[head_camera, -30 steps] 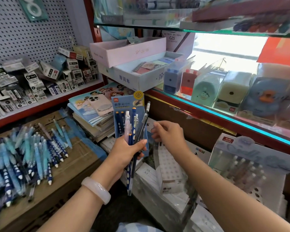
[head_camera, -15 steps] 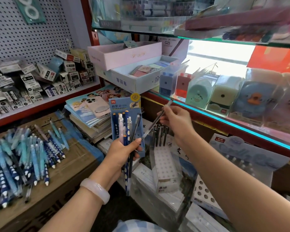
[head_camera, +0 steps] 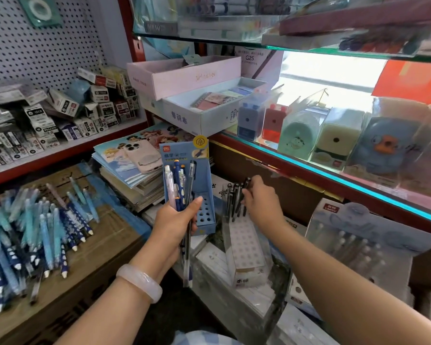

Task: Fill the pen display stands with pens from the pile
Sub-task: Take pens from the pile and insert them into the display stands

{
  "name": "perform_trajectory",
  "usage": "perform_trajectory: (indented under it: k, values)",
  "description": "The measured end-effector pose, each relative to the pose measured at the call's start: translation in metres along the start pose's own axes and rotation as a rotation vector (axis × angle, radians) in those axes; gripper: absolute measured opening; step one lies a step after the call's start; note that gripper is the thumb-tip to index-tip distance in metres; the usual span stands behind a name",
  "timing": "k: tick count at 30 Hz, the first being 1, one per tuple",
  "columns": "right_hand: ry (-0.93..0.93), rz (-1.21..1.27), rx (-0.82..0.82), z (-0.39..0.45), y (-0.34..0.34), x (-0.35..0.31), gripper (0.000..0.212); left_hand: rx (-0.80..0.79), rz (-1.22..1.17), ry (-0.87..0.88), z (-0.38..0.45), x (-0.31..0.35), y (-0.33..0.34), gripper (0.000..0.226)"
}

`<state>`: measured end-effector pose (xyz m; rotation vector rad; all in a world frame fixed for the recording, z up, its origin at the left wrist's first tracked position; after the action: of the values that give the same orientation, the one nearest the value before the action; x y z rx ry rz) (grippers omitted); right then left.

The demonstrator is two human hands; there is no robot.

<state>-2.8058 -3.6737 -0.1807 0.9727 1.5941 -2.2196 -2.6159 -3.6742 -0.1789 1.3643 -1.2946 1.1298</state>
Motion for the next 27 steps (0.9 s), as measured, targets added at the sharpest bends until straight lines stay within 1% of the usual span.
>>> perform_trajectory:
  k: [3,8,14,17,19,21,23,24,25,26,27]
  values:
    - [-0.004,-0.033,-0.018,0.001,0.006,0.001,0.013,0.007,-0.012,-0.003,0.003,0.0,0.0,0.018]
    - [-0.058,-0.144,-0.039,0.004,0.009,-0.003,0.018,-0.022,-0.01,0.001,0.002,0.0,0.006,0.015]
    - [0.003,-0.231,-0.132,0.0,0.027,0.005,0.021,-0.07,-0.022,0.01,-0.002,0.001,0.009,0.015]
    - [0.018,-0.265,-0.131,0.0,0.034,0.003,0.018,-0.101,-0.019,0.008,-0.004,0.002,0.01,0.011]
    - [0.061,-0.257,-0.158,0.001,0.031,0.002,0.02,-0.122,-0.022,-0.003,-0.003,0.001,0.009,0.011]
    - [0.116,-0.19,-0.116,-0.001,0.02,0.002,0.023,-0.138,-0.039,-0.014,-0.003,0.001,0.008,0.012]
    - [0.097,-0.054,0.047,-0.007,0.001,-0.005,0.021,-0.156,-0.05,-0.019,-0.004,0.002,0.01,0.012]
    - [0.068,0.049,0.095,-0.011,-0.007,-0.011,0.019,-0.164,-0.045,-0.015,-0.004,0.002,0.011,0.013]
    - [0.054,0.195,0.076,-0.014,-0.012,-0.019,0.017,-0.172,-0.038,-0.006,-0.005,0.002,0.012,0.013]
    - [0.067,0.371,-0.022,-0.018,-0.014,-0.028,0.017,-0.18,-0.032,0.006,-0.006,0.002,0.014,0.012]
    - [0.095,0.528,-0.161,-0.022,-0.012,-0.037,0.017,-0.188,-0.031,0.018,-0.008,0.003,0.015,0.011]
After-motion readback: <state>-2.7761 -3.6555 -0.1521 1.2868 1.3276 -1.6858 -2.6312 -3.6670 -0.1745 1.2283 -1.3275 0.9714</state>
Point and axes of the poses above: each hand's wrist, its own z-axis towards the middle knuckle, its own y-axis out of the palm, x = y × z, the point moved 4 cm from there along z, towards the middle knuckle, and after that the axes turned 3 degrees about x, right-handed, at the moved point
